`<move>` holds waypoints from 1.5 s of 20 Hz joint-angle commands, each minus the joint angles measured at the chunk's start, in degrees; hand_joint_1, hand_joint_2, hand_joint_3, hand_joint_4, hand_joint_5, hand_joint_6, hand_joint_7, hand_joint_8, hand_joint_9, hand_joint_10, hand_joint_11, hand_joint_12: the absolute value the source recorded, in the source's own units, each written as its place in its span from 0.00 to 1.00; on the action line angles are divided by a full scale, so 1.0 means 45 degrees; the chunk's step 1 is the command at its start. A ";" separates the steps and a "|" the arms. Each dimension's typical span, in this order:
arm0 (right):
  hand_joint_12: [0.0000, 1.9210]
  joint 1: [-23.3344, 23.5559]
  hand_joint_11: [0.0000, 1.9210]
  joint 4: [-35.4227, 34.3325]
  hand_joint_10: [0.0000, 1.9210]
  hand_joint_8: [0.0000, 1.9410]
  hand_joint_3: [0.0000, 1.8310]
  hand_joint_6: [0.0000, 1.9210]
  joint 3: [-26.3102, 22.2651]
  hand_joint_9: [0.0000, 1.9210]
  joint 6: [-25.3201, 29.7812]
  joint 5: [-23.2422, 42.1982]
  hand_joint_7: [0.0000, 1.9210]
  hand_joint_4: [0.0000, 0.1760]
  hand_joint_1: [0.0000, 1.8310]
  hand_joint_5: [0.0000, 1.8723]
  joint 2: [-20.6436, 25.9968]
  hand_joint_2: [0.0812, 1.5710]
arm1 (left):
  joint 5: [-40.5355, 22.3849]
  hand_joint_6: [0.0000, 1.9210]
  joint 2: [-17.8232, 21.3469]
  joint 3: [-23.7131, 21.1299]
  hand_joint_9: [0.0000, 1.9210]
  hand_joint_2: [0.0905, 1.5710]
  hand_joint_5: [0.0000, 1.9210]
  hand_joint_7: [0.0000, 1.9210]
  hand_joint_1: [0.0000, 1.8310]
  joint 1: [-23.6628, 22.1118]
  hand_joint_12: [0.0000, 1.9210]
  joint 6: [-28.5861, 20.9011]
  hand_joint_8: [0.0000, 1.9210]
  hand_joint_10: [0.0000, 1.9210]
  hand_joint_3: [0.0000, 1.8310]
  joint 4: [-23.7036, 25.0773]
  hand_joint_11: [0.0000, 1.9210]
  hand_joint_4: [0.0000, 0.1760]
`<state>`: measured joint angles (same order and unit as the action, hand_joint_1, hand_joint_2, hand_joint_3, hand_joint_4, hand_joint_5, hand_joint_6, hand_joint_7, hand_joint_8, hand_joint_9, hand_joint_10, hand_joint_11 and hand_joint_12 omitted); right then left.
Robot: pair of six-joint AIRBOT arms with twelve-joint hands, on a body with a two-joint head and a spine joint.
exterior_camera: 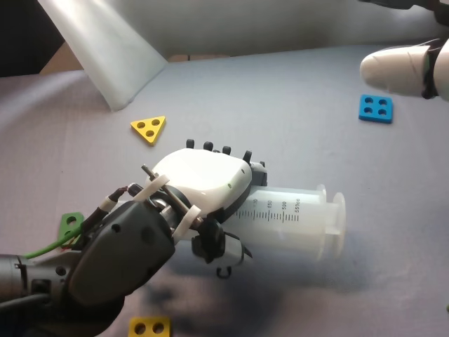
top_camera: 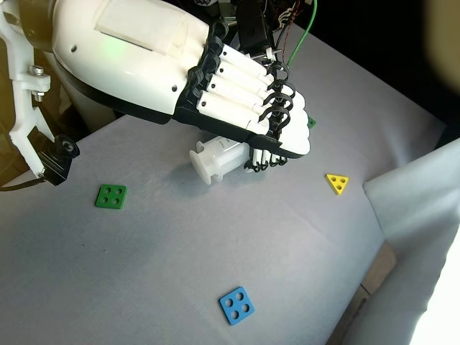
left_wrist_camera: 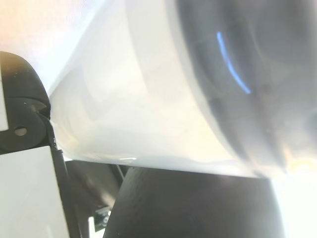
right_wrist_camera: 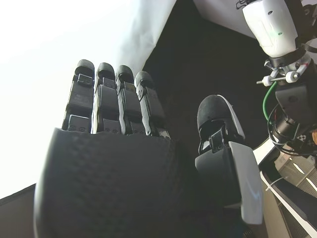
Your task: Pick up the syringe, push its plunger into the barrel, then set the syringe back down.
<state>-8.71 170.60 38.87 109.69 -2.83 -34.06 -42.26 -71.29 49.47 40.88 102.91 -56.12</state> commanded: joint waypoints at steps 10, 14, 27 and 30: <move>0.00 0.0185 0.00 0.0438 0.00 0.00 0.00 0.00 -0.0227 0.00 0.0063 -0.1443 0.03 0.00 0.00 0.04 -0.0006 0.85 | -0.0942 0.64 -0.0033 0.0061 0.29 0.80 0.39 0.33 0.72 -0.0058 0.80 -0.0335 0.83 0.87 0.00 0.0936 0.16 0.00; 0.00 0.0185 0.00 0.0438 0.00 0.00 0.00 0.00 -0.0248 0.01 0.0063 -0.1443 0.03 0.00 0.00 0.05 -0.0006 0.85 | -0.0942 0.26 -0.0033 0.0065 0.16 0.62 0.21 0.21 0.54 -0.0050 0.62 -0.0352 0.29 0.38 0.00 0.0936 0.03 0.00; 0.00 0.0177 0.00 0.0438 0.00 0.00 0.00 0.00 -0.0311 0.00 0.0034 -0.1444 0.03 0.00 0.00 0.04 -0.0009 0.85 | -0.0941 0.00 -0.0016 0.0087 0.00 0.31 0.00 0.00 0.18 -0.0197 0.06 -0.0498 0.00 0.00 0.00 0.1160 0.00 0.00; 0.00 0.0275 0.00 0.0438 0.00 0.00 0.00 0.00 -0.0309 0.01 -0.0011 -0.1426 0.03 0.00 0.00 0.04 -0.0002 0.85 | -0.0783 0.00 0.0160 0.0106 0.00 0.31 0.00 0.00 0.17 -0.0575 0.00 -0.0533 0.00 0.00 0.00 0.1208 0.00 0.00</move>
<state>-8.69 170.60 37.69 109.49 -2.81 -34.06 -42.06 -70.96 49.84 39.16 100.68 -54.11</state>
